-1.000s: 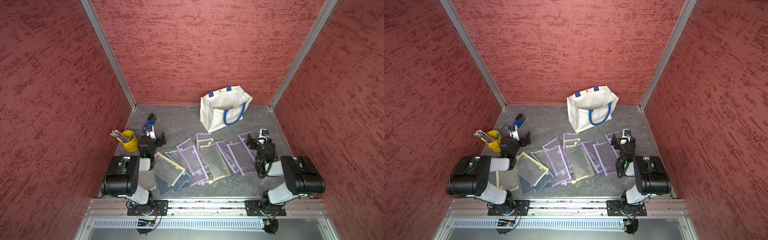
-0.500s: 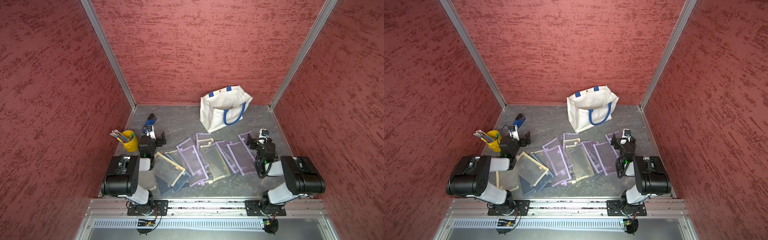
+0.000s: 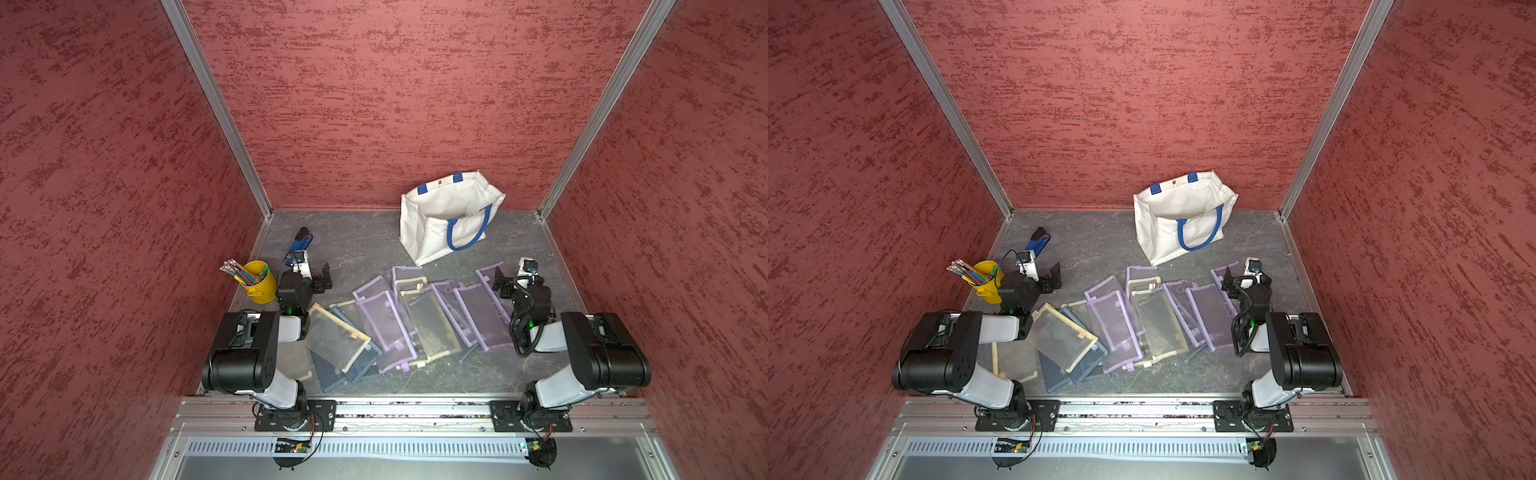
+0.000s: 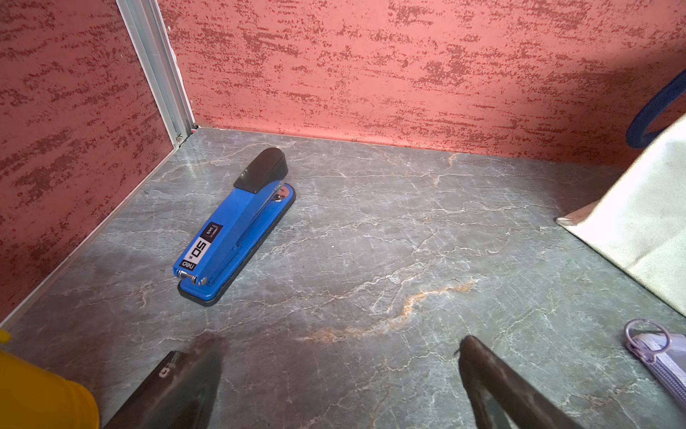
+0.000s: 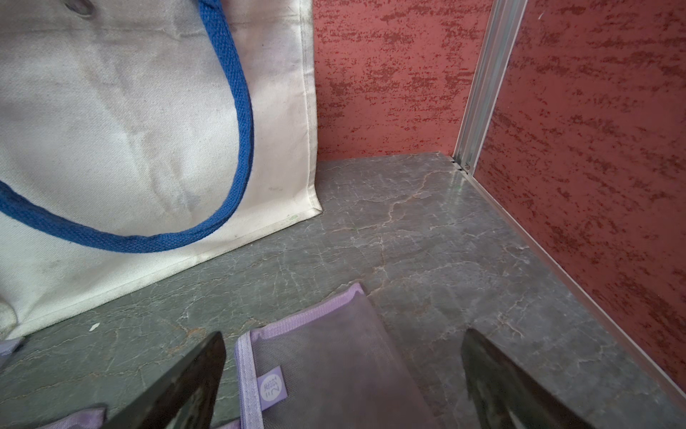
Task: Put the pencil pouch into the canvas bag
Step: Pick up the pencil pouch.
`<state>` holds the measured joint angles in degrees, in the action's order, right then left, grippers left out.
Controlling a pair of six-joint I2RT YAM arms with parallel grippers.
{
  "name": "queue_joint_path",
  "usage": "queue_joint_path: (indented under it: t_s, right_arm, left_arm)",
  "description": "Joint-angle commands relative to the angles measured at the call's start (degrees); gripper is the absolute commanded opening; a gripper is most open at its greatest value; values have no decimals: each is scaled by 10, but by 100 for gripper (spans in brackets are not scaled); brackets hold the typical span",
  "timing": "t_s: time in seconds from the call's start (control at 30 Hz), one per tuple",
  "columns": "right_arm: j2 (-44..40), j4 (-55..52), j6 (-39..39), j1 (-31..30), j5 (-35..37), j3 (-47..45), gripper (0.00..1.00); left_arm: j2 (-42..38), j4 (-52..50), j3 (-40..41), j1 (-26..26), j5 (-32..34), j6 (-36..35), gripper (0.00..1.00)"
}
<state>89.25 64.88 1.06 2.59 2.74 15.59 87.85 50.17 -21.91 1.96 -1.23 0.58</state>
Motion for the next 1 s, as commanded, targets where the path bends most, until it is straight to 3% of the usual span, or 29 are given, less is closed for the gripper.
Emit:
queue_joint_path:
  t_s: [0.0, 0.17, 0.3, 0.4, 0.5, 0.6, 0.8, 0.97]
  right_arm:
    - [-12, 10, 4, -2, 22, 5, 99]
    - [-157, -124, -7, -34, 78, 11, 99]
    - [-312, -439, 78, -50, 77, 107, 99]
    - [-327, -730, 169, -54, 113, 226, 99]
    - [-328, -845, 215, -56, 80, 277, 99]
    - [-311, -931, 258, -57, 16, 306, 99]
    - [-264, -977, 309, -57, -146, 283, 99]
    - [-280, -1000, 269, -55, -179, 263, 99]
  left_arm:
    - [-8, 15, 7, 1, -13, -7, 99]
    - [-83, -131, -37, -2, -2, 1, 99]
    - [-195, -287, -74, -35, -4, 4, 99]
    - [-276, -437, -137, -67, 9, 105, 99]
    - [-305, -603, -228, -124, 6, 198, 99]
    - [-289, -718, -306, -202, -3, 268, 99]
    - [-200, -745, -379, -377, -50, 394, 99]
    - [-67, -798, -509, -521, -48, 468, 100]
